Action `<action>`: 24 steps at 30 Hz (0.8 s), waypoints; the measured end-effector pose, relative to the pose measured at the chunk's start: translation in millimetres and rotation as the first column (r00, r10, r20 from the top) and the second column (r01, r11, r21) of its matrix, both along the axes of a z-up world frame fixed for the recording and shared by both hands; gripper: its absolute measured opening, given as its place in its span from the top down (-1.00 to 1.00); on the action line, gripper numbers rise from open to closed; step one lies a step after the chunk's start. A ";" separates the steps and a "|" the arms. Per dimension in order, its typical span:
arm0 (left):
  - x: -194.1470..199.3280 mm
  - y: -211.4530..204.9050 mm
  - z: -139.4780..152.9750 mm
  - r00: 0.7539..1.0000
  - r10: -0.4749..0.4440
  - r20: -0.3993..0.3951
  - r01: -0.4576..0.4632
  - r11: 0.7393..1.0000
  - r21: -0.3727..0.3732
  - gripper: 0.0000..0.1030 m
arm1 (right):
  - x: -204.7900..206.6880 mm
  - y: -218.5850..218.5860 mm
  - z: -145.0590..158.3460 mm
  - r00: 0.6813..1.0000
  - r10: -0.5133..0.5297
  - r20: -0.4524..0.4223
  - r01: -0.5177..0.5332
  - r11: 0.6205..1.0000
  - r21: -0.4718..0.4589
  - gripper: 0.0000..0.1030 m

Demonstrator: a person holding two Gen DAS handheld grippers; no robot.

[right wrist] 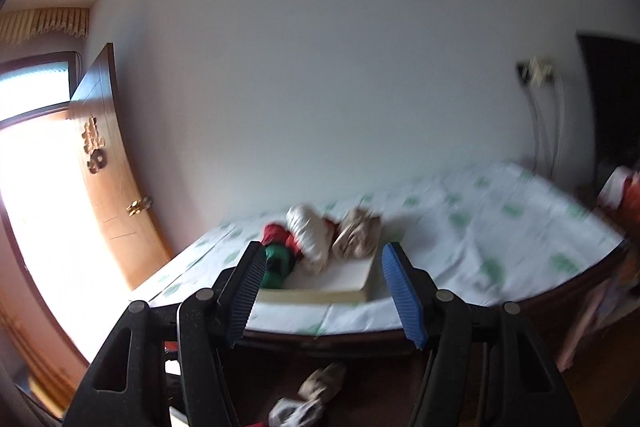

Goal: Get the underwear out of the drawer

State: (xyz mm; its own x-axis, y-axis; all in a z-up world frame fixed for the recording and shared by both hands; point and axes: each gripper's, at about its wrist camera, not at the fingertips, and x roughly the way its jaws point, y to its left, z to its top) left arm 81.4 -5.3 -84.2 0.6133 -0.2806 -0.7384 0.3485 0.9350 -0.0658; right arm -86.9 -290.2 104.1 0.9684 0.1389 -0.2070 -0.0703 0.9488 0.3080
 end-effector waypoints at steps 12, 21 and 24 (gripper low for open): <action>-11.8 -1.5 -15.1 0.998 -0.035 -0.045 0.038 0.998 0.054 -0.95 | 24.7 20.4 -59.1 0.980 0.084 -0.181 -0.090 0.996 -0.028 -0.22; -12.3 -3.7 -28.3 0.991 -0.068 -0.112 0.075 0.996 0.057 -0.95 | 50.9 40.6 -110.4 0.927 0.159 -0.339 -0.170 0.985 -0.003 -0.22; -13.1 -8.9 -36.1 0.983 -0.100 -0.157 0.113 0.991 0.074 -0.95 | 62.6 53.0 -136.4 0.878 0.190 -0.440 -0.211 0.977 0.000 -0.22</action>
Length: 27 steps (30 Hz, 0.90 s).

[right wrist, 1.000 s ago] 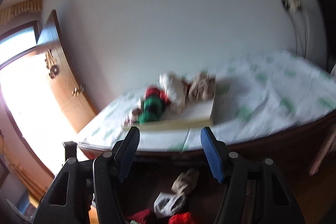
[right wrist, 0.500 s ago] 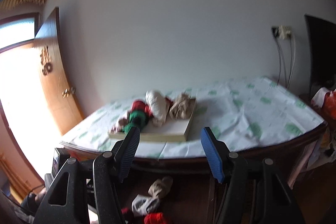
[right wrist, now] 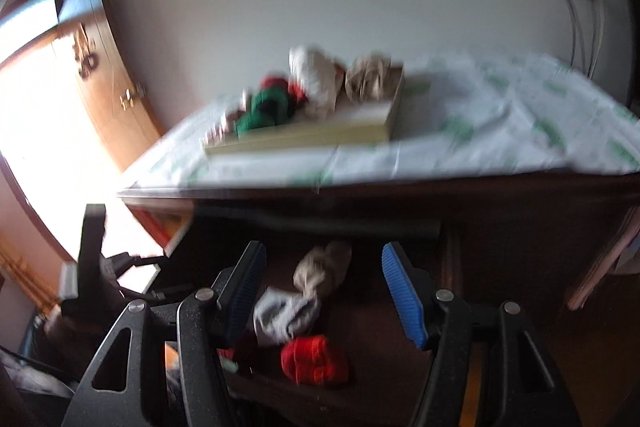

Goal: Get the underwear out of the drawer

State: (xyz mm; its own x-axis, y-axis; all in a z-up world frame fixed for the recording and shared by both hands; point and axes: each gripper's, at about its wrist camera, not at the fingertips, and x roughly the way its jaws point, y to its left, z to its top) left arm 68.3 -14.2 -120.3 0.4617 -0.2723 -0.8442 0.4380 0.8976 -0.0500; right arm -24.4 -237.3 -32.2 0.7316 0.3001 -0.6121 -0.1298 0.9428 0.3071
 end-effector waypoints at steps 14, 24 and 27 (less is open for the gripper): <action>13.8 -22.6 -45.4 0.946 -0.156 -0.284 0.164 0.986 0.003 -0.94 | 39.2 41.8 -89.2 0.915 0.119 -0.386 -0.148 0.988 -0.047 -0.22; 32.5 -37.2 -59.3 0.847 -0.285 -0.448 0.286 0.956 -0.066 -0.90 | 61.0 37.2 -128.6 0.796 0.193 -0.574 -0.207 0.978 0.042 -0.22; 35.9 -46.9 -69.2 0.819 -0.291 -0.495 0.312 0.949 -0.042 -0.88 | 68.8 44.1 -137.7 0.758 0.223 -0.613 -0.249 0.967 0.043 -0.22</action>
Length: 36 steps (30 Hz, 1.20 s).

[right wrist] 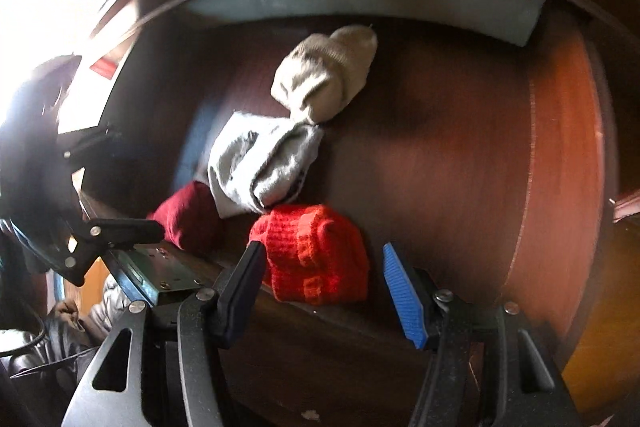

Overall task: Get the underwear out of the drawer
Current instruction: 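Grasp the bright red sock with the right gripper while the left gripper grasps the dark red cloth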

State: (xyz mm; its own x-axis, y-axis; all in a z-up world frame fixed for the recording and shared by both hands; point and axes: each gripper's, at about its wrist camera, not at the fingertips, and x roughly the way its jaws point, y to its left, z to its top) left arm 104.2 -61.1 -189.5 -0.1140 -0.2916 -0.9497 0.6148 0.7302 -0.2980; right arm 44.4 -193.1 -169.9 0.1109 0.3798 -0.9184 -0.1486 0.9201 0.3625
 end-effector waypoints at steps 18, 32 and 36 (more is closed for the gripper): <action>12.9 -31.8 -32.3 0.976 -0.034 -0.217 0.062 0.990 0.124 -0.88 | 9.0 30.3 -28.7 0.992 0.110 -0.060 -0.111 0.994 -0.022 0.28; 1.5 -66.7 -32.5 0.966 -0.074 -0.249 0.076 0.997 -0.001 0.20 | -15.7 -13.4 27.2 0.976 -0.100 0.191 0.081 0.991 0.105 0.48; -11.6 -53.7 -24.8 0.972 -0.085 -0.221 0.083 0.996 -0.016 0.30 | -10.7 -26.1 27.5 0.971 -0.152 0.183 0.128 0.982 0.136 0.48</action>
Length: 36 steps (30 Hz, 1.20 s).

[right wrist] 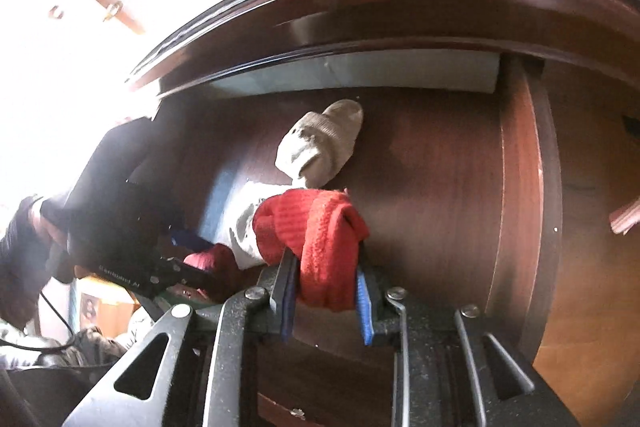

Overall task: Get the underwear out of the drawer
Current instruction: 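Grasp the bright red sock with the right gripper while the left gripper grasps the dark red cloth, then lift both red items out of the drawer toward the tray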

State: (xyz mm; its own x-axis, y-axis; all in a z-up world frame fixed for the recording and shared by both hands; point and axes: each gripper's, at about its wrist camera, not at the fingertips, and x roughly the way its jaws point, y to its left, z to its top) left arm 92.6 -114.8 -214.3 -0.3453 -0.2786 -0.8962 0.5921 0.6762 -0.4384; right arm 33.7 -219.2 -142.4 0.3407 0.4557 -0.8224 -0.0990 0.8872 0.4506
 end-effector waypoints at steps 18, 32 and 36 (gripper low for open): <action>-19.4 77.4 100.7 0.896 0.370 0.246 -0.267 0.890 -0.370 0.30 | -11.4 -11.2 32.2 0.991 -0.090 0.096 0.085 0.995 0.053 0.48; -12.8 104.9 151.3 0.790 0.490 0.369 -0.273 0.819 -0.504 0.30 | -37.2 -1.8 114.3 0.943 -0.072 0.326 0.066 0.997 0.029 0.48; -12.2 106.6 162.5 0.768 0.506 0.391 -0.269 0.811 -0.520 0.30 | -40.1 5.7 122.4 0.934 -0.042 0.354 0.049 0.999 -0.011 0.48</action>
State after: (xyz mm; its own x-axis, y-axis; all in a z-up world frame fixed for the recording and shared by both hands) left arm 80.3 -8.2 -51.8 0.3299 -0.6642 -0.6709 0.5273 0.7191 -0.4526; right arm -6.4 -213.5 -20.1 0.6310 0.4181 -0.6535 -0.2076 0.9026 0.3771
